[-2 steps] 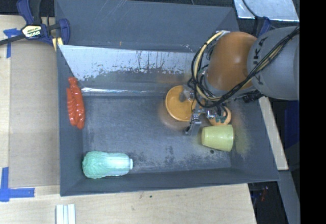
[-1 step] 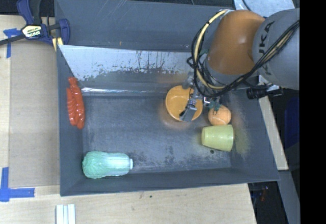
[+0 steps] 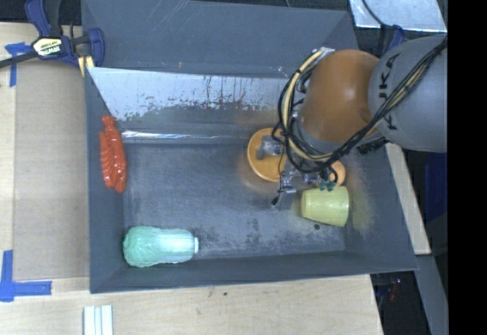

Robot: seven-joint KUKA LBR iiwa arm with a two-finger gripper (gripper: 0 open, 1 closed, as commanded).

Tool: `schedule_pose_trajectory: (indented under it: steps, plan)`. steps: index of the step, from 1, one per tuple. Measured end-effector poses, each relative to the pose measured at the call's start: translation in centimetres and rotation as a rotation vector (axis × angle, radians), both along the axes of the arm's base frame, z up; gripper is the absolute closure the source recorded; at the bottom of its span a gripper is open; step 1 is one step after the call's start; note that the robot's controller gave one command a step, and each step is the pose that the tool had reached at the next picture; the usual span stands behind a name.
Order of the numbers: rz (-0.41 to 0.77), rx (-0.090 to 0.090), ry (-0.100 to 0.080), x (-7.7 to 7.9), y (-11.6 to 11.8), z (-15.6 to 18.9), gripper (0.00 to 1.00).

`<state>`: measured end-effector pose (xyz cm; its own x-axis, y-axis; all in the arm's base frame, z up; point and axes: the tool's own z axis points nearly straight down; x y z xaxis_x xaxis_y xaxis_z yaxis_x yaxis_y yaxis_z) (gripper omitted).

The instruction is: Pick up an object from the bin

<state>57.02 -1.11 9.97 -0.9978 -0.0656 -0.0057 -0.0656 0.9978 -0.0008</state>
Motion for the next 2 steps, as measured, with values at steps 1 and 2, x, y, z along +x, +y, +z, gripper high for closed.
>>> schedule_pose_trajectory:
  steps: [1, 2]
  plan:
    - [-0.38, 0.007, -0.016, 3.4, -2.1, -2.9, 0.0]
    - [-0.095, 0.002, -0.008, 1.2, -0.6, -2.9, 1.0]
